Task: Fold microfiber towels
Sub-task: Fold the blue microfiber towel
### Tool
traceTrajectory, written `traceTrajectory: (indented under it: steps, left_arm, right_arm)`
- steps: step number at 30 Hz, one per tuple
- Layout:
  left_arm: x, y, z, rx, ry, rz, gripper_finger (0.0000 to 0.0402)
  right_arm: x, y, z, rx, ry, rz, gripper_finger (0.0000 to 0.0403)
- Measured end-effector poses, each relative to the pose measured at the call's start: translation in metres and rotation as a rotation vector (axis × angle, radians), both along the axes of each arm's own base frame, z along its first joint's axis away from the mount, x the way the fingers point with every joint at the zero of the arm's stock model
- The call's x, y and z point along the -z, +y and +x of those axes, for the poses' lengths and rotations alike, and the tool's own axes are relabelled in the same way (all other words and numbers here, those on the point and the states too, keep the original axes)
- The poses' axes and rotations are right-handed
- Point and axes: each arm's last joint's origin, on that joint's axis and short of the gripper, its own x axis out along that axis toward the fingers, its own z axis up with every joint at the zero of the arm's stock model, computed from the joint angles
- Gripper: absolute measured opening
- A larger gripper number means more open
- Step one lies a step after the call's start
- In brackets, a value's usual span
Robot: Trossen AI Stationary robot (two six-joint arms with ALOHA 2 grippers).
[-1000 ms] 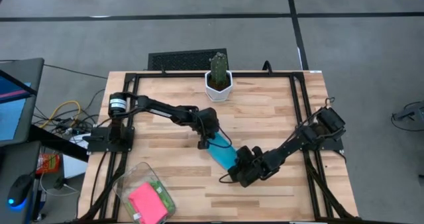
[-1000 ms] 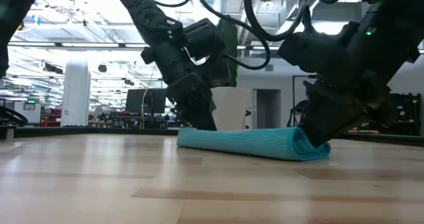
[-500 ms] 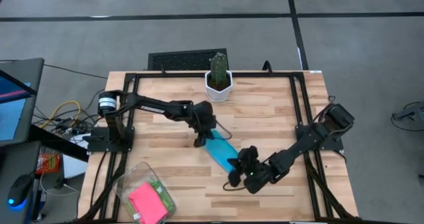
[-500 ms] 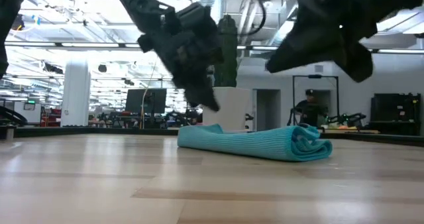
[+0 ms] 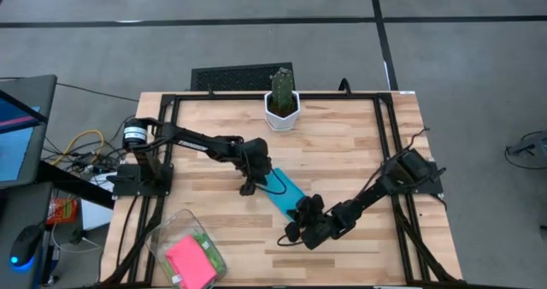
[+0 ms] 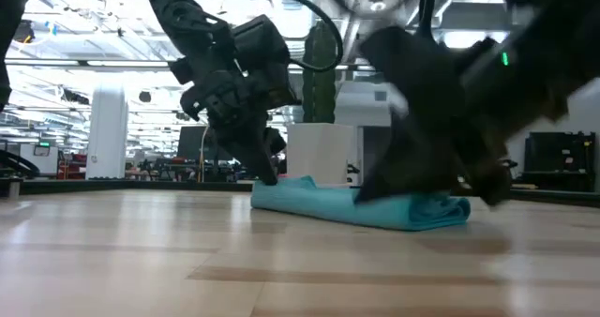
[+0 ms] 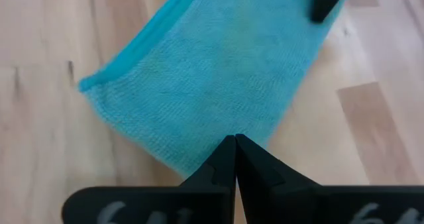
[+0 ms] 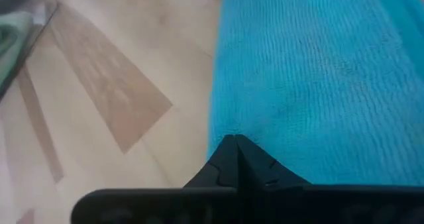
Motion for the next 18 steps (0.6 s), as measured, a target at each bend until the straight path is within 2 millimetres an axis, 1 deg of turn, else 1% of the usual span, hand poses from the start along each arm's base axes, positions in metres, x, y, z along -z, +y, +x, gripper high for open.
traceTrajectory:
  steps: [2,4,8,13,15,18]
  left_arm:
    - [0.000,0.000,0.000,0.006,-0.007,0.038,0.0000]
    - [0.000,0.001,0.000,0.009,-0.010,0.077,0.0000]
    - [0.001,0.003,0.000,0.020,-0.016,0.123,0.0000]
    - [0.001,0.003,0.001,0.023,-0.022,0.130,0.0000]
    - [0.006,0.003,0.002,0.019,-0.041,0.129,0.0000]
    - [0.022,0.001,-0.004,-0.004,-0.003,0.105,0.0000]
  right_arm:
    - [0.010,-0.001,0.001,0.007,0.024,0.020,0.0012]
    - [0.013,0.000,0.002,0.021,0.019,0.042,0.0017]
    - [0.012,0.000,0.000,0.028,0.024,0.048,0.0025]
    - [0.006,-0.001,-0.003,-0.003,0.056,0.017,0.0016]
    - [0.004,-0.002,-0.004,-0.007,0.063,0.013,0.0015]
    - [0.004,-0.002,-0.004,-0.006,0.062,0.013,0.0019]
